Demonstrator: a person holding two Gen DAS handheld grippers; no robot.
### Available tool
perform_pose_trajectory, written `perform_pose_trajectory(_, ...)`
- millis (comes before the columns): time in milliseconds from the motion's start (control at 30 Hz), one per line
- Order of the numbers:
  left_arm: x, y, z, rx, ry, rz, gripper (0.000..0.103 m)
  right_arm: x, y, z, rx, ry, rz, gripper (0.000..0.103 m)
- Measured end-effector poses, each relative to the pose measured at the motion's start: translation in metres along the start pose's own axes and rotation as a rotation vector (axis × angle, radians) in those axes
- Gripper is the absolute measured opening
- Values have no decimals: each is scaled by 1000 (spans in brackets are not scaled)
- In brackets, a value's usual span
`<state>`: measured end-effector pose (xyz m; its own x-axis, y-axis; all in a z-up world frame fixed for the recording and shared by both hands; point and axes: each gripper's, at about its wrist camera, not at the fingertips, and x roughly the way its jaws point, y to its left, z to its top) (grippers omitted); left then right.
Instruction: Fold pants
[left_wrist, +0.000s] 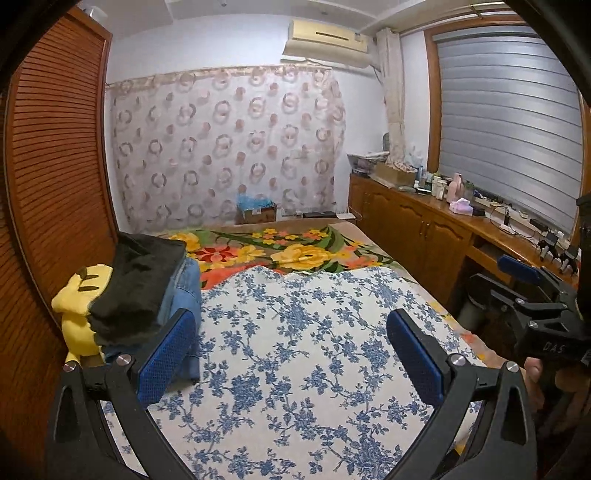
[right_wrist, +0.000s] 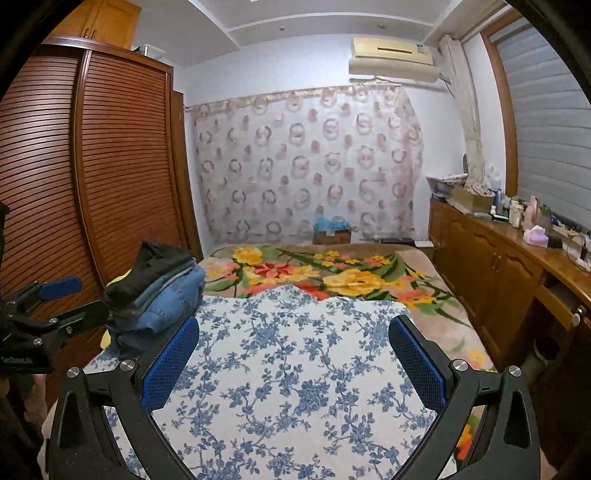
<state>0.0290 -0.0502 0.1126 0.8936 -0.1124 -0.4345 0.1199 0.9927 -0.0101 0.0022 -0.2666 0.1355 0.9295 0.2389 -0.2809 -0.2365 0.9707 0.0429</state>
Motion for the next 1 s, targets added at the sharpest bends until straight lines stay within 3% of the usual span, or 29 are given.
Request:
perform_pose_trajectory(500, -28, 25, 0, -31, -50, 43, 103, -4, 5, -7, -15, -59, 16, 102)
perform_pose_trajectory(1000, -28, 29, -1, -33, -50, 43, 103, -1, 3, -11, -19, -49, 18, 102)
